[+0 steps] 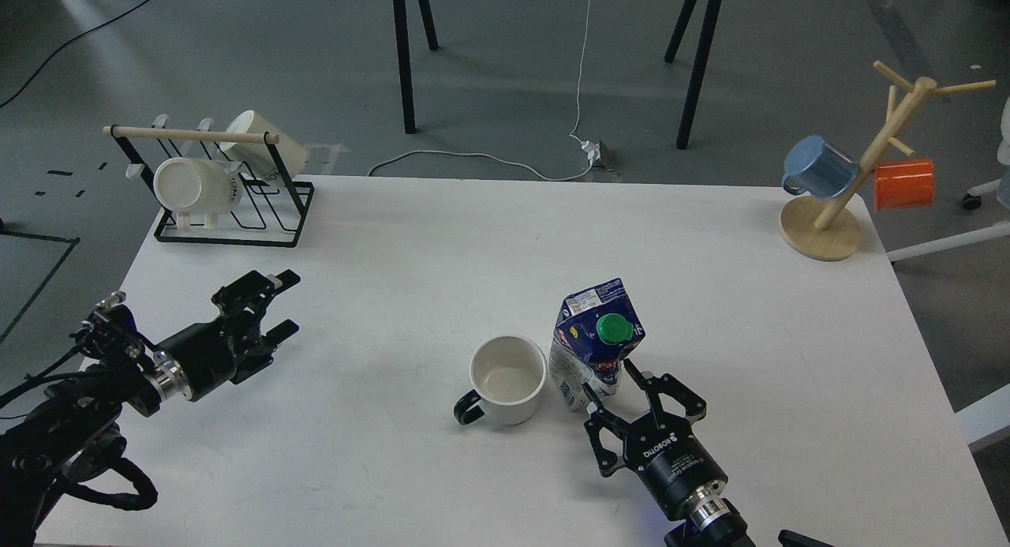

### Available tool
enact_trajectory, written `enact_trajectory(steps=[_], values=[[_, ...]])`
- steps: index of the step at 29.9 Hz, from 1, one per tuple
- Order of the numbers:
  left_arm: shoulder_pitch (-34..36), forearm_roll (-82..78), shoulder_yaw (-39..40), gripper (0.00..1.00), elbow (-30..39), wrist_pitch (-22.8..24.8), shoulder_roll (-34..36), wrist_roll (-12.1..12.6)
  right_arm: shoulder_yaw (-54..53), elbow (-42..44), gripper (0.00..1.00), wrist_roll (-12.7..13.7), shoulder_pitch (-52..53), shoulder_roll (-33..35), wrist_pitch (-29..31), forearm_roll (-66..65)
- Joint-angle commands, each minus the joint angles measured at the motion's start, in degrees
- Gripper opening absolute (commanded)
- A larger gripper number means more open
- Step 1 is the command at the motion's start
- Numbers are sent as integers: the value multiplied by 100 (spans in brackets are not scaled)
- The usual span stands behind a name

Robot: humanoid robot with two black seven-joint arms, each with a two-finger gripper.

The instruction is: Place cup and milk with both arms

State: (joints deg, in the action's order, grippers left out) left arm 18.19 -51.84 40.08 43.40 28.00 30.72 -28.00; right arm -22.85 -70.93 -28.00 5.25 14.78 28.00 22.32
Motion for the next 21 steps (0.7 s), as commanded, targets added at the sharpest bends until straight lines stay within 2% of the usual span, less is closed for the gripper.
enact_trajectory(steps=[1, 4, 6, 15, 21], values=[[0, -1, 0, 99, -25, 0, -22, 0, 0, -9, 78, 0, -15, 16, 0, -17], [0, -2, 0, 99, -25, 0, -22, 0, 0, -26, 85, 0, -59, 25, 0, -87], [0, 7, 0, 99, -25, 0, -22, 0, 0, -79, 94, 0, -147, 33, 0, -140], [0, -2, 0, 99, -25, 0, -31, 0, -9, -246, 95, 0, -735, 341, 0, -422], [0, -2, 0, 99, -25, 0, -22, 0, -184, -1220, 96, 0, -1079, 1289, 0, -474]])
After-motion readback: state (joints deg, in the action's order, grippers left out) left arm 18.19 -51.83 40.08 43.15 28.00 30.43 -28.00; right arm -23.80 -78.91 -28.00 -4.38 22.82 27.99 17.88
